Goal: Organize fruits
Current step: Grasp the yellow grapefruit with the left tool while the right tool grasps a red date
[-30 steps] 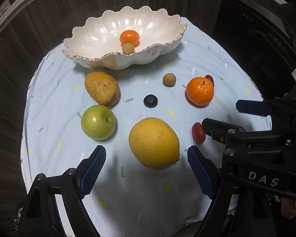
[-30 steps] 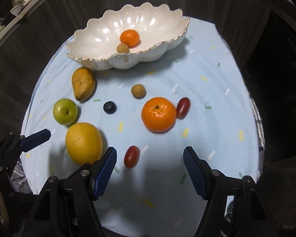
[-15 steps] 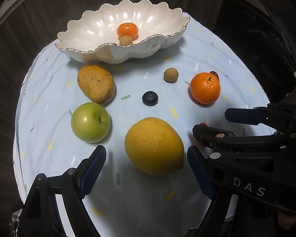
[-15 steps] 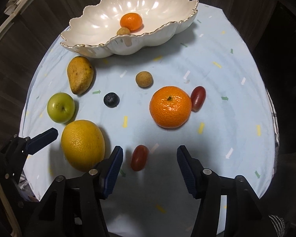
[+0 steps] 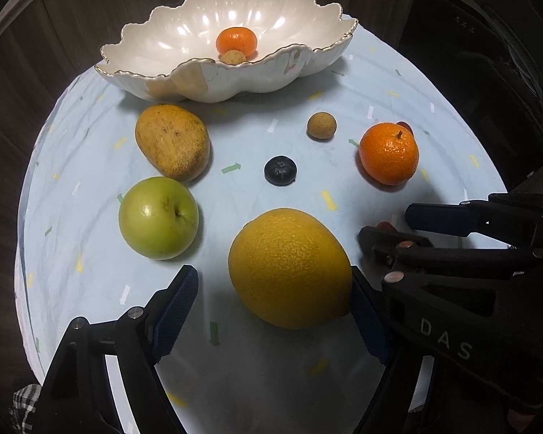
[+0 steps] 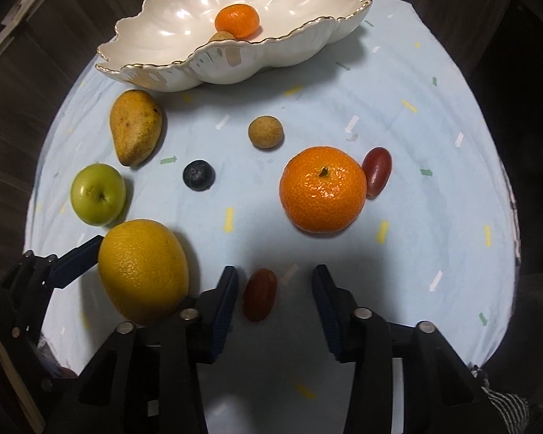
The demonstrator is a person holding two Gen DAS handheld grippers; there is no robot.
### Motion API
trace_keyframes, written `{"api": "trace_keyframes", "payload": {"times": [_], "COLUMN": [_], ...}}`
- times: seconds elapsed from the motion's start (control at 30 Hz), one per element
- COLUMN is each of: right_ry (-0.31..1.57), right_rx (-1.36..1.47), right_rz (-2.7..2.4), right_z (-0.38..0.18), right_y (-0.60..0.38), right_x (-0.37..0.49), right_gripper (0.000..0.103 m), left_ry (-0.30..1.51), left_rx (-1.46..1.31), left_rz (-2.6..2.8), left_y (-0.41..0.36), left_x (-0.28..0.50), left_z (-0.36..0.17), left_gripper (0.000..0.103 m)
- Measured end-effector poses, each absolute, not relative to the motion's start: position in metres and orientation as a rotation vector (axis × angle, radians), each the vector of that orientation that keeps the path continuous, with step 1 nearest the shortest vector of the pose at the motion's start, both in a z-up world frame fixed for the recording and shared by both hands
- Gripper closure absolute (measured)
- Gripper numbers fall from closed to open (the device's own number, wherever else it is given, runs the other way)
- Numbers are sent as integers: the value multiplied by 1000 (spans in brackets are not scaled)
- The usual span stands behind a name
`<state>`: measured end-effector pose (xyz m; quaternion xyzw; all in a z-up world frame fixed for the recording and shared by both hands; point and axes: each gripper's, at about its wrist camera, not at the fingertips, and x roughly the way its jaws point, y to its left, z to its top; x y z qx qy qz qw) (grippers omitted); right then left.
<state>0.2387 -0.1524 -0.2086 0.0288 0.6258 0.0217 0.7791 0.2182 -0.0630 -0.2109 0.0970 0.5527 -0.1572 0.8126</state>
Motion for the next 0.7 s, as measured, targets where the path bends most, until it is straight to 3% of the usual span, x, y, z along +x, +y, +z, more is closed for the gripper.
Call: {"api": "trace_keyframes", "payload": {"times": [0.23,0.4,0.7], "right_ry": [1349,1342,1327], "right_rx": [53,67,77], "right_rz": [62,60,54], "right_z": [-208,-207,-208], "right_y": [-140,-141,-151], "right_x": [237,235,227], "right_gripper": [85,85,85], "left_ry": [1191,1189,1180], "left_rx": [187,178,188], "left_rz": [-368,-396,-379], "left_y": [-63,-64,-65], "left_x": [216,212,209], "left_z": [-213,-211,-209], "left_gripper": [33,44,45]}}
